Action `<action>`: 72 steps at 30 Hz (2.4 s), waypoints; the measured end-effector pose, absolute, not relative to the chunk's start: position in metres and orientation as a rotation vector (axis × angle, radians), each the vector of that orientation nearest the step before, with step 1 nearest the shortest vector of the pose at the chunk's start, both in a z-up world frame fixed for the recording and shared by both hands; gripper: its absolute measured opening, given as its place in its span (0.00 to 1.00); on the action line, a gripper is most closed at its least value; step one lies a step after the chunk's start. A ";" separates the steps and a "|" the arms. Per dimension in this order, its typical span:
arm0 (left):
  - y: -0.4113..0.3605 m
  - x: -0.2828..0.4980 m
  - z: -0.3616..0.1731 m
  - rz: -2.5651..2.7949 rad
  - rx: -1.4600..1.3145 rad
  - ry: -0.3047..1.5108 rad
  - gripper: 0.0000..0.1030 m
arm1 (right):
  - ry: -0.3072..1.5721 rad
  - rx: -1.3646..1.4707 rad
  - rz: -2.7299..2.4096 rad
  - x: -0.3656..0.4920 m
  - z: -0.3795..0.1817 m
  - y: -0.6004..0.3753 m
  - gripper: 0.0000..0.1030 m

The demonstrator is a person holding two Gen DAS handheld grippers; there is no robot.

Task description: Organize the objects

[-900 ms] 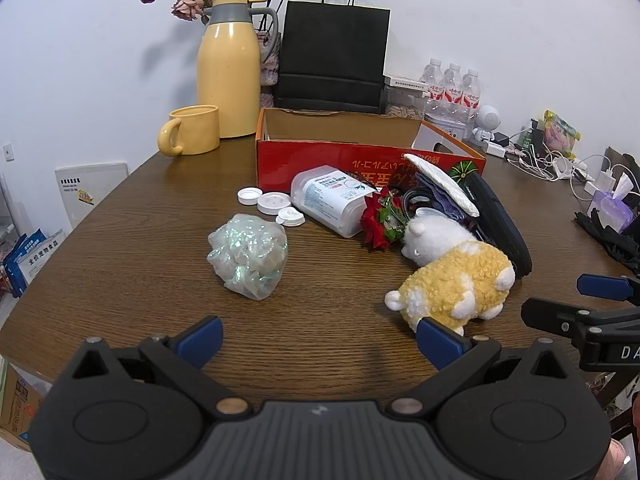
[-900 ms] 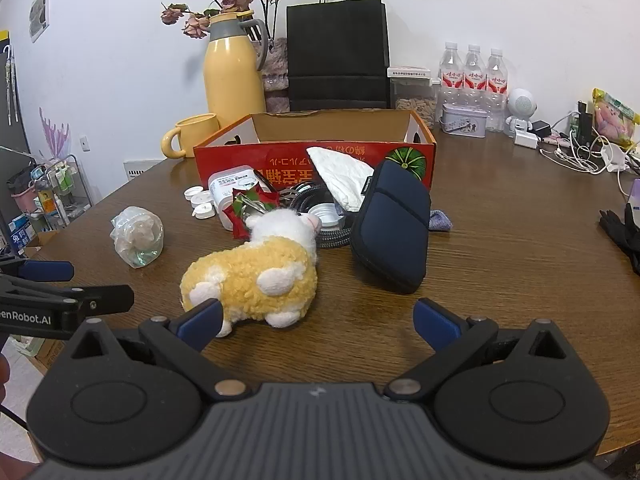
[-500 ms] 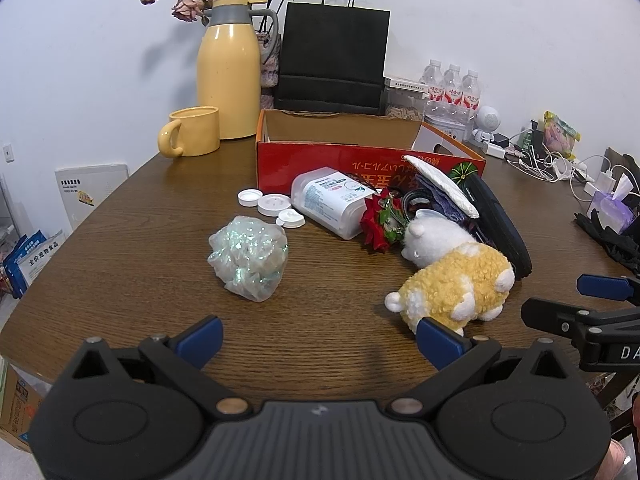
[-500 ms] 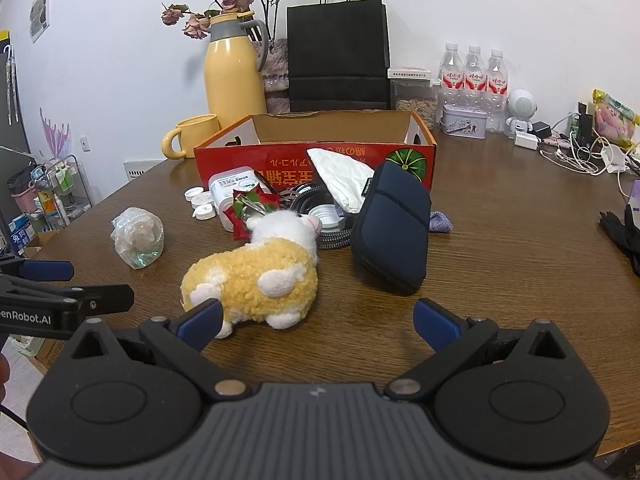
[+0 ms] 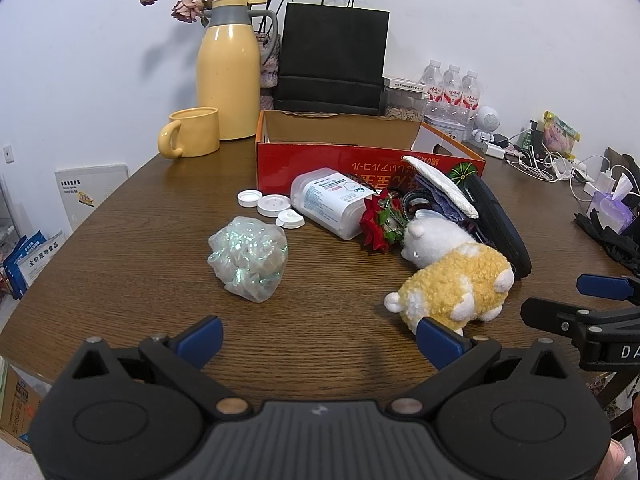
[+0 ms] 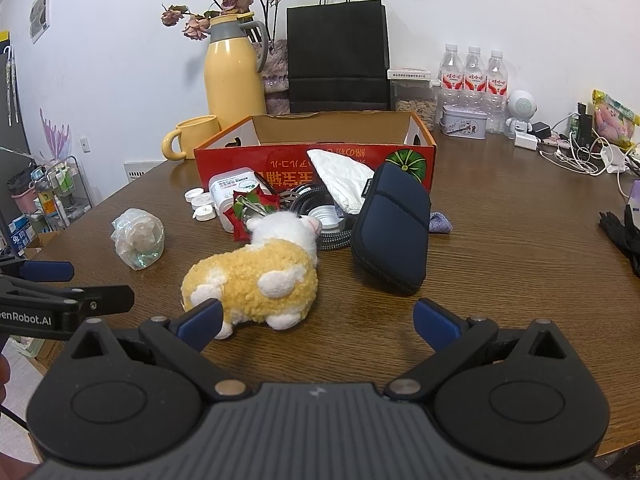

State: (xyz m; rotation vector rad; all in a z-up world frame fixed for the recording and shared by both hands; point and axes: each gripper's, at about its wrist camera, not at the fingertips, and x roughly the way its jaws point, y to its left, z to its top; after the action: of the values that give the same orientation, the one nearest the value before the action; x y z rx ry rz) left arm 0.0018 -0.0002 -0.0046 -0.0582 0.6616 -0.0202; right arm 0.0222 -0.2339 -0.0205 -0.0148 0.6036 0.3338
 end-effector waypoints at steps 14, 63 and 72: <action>0.000 0.001 -0.002 -0.022 -0.062 0.657 1.00 | 0.603 -0.014 0.333 0.022 -0.021 -0.233 1.00; 0.055 0.049 -0.010 0.030 -0.032 0.619 0.99 | 0.580 -0.147 0.436 0.051 -0.036 -0.163 1.00; 0.057 0.080 -0.023 0.001 0.007 0.631 0.98 | 0.611 -0.174 0.412 0.067 -0.044 -0.154 1.00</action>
State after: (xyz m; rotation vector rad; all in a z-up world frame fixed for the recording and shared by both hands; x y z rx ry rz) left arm 0.0800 0.0573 -0.0235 0.0067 0.6313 0.0011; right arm 0.0667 -0.1544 -0.0438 -0.1741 0.6109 0.4121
